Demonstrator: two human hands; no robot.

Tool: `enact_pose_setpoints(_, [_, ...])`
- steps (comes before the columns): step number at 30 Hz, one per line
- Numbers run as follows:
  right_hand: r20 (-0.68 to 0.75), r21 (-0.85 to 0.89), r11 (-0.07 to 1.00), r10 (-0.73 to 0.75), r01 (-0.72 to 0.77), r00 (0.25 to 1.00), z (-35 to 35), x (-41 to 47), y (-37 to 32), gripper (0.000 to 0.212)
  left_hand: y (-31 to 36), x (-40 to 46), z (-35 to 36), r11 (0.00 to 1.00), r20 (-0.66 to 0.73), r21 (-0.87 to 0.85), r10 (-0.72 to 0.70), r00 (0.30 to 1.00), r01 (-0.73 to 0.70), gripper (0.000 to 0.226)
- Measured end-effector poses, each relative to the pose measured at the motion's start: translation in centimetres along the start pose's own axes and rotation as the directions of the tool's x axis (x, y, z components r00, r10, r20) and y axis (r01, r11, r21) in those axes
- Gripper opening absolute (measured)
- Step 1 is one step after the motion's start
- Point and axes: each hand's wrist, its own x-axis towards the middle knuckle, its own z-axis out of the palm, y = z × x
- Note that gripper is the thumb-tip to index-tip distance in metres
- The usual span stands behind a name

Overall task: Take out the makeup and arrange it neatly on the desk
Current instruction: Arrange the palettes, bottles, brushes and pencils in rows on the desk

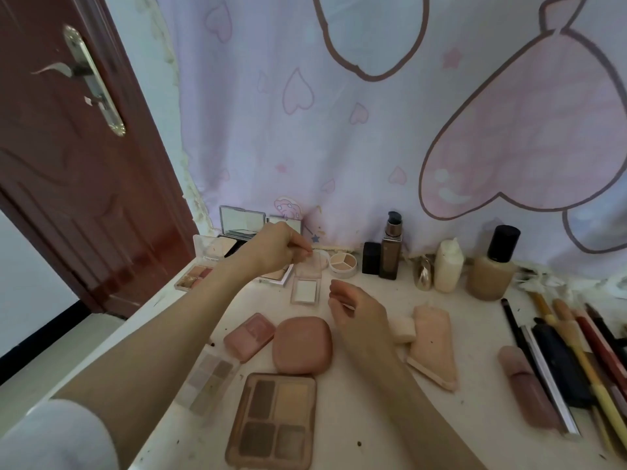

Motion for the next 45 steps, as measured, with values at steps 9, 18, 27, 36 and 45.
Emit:
enact_pose_setpoints(9, [0.16,-0.415,0.875,-0.201,0.251,0.966,1.0,-0.2,0.5,0.039,-1.1,1.8,1.2,0.995,0.045,0.088,0.034,0.998,-0.038,0.018])
enact_pose_setpoints(18, [0.143,-0.382,0.873,-0.268,0.303,0.953,0.9,-0.4,0.2,0.03,-1.5,2.6,2.4,0.996,-0.094,0.079,0.038,0.995,-0.03,0.02])
enact_pose_setpoints(27, [0.112,-0.366,0.901,-0.207,0.234,0.972,0.7,-0.5,0.3,0.027,-1.1,-2.7,1.2,0.995,-0.135,0.038,0.095,0.986,-0.09,0.025])
enact_pose_setpoints(36, [-0.102,-0.059,0.995,-0.082,0.076,0.991,0.2,-1.4,-0.4,0.026,1.1,-10.3,3.3,0.947,0.27,0.3,0.033,0.962,-0.116,0.066])
enact_pose_setpoints(45, [-0.1,0.249,0.966,0.095,-0.068,0.99,-0.3,-1.6,-1.1,0.022,1.0,-9.5,4.2,0.911,0.265,0.376,0.068,0.962,-0.169,0.084])
